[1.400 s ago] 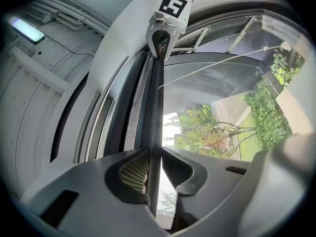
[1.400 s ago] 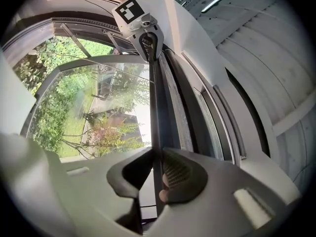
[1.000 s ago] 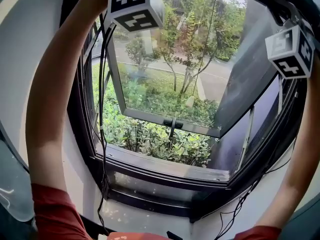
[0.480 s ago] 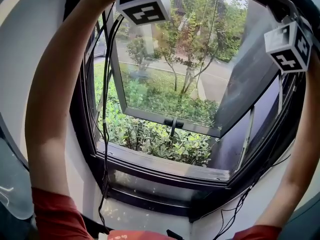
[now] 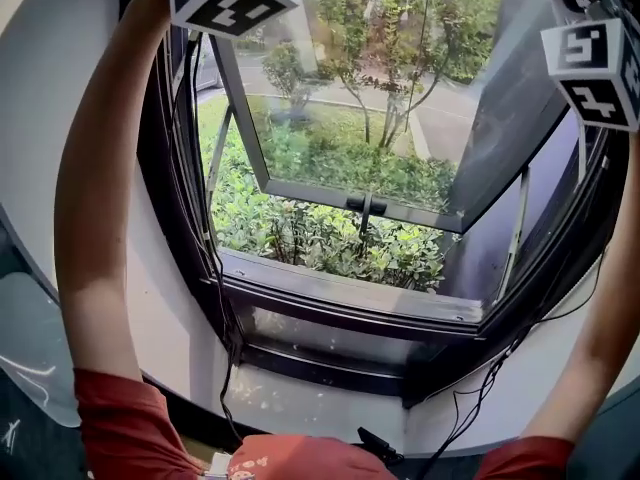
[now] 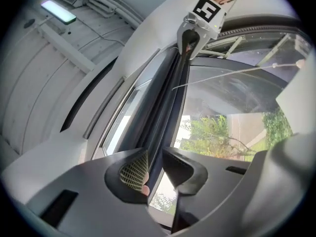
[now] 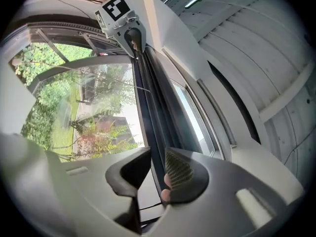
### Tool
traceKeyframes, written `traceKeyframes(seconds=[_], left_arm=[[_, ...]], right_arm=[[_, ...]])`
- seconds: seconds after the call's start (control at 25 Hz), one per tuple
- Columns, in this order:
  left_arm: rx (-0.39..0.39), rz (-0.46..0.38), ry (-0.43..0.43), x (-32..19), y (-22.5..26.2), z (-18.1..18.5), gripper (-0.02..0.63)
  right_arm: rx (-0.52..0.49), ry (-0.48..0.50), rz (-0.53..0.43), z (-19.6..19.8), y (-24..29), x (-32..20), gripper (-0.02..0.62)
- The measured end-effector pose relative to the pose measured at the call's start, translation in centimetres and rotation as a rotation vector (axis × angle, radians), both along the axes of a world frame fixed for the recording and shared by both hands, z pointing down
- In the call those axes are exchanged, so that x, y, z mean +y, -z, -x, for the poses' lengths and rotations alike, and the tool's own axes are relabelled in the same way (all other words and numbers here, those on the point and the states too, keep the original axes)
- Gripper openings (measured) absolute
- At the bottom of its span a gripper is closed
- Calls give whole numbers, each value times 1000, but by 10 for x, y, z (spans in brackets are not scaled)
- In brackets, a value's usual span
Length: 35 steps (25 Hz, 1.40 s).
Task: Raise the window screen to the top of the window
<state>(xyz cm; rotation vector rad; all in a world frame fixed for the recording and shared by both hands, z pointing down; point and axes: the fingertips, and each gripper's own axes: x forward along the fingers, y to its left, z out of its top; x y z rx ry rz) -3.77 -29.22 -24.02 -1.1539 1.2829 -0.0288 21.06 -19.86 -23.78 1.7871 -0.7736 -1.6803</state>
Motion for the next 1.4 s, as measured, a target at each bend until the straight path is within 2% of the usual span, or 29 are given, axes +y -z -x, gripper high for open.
traceKeyframes(seconds=[0.24, 0.56, 0.72, 0.96, 1.12, 1.24, 1.4], left_arm=[[133, 73, -178, 10, -48, 11, 94], [225, 86, -303, 39, -130, 12, 94], [249, 129, -319, 47, -179, 13, 94], [322, 206, -371, 48, -252, 21, 94], [371, 257, -405, 50, -294, 20, 94], [417, 289, -449, 52, -326, 19, 94], [450, 366, -462, 50, -370, 15, 94]], right_arm=[[-60, 127, -2, 7, -47, 10, 97], [-162, 302, -10, 16, -112, 22, 101], [-220, 363, -10, 9, -157, 26, 107], [-234, 375, 45, 10, -220, 27, 107], [-307, 513, 20, 20, -252, 36, 108], [-400, 630, -8, 24, -283, 45, 107], [-501, 665, 31, 23, -339, 44, 108]])
